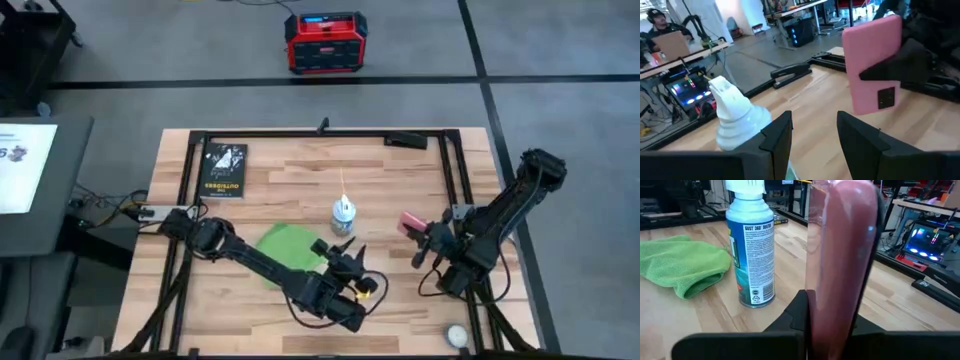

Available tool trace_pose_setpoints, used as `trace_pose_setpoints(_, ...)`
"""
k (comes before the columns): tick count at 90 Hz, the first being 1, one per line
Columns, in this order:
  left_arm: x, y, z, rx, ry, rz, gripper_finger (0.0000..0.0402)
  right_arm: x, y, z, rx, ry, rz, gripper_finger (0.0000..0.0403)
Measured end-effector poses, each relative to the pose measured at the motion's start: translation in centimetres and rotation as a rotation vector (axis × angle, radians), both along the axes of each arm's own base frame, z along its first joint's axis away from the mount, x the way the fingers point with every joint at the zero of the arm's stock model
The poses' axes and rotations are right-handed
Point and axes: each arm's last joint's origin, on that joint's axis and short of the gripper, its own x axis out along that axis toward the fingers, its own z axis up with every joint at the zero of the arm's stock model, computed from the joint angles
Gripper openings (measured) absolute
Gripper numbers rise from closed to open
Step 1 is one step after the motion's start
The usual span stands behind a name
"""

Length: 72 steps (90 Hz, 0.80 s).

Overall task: Apply microfiber cloth
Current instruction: Spray the pink cellphone using the spray bottle

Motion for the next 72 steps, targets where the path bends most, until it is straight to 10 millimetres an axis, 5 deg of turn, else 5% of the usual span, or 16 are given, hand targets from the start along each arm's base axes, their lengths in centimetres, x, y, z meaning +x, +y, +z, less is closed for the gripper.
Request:
trace_pose_setpoints(38, 0.3, 3.9, 1.1, 0.022, 0.055, 0.077, 0.0134, -0.1, 0.1, 0.0, 0.005, -0.005, 0.007, 0.0012)
trace_pose_setpoints(72, -3.2, 4.5, 0.0, -0.128, -0.031, 0.183, 0.0134, -0.1, 0.1, 0.0, 0.006, -0.004, 0.007, 0.0012)
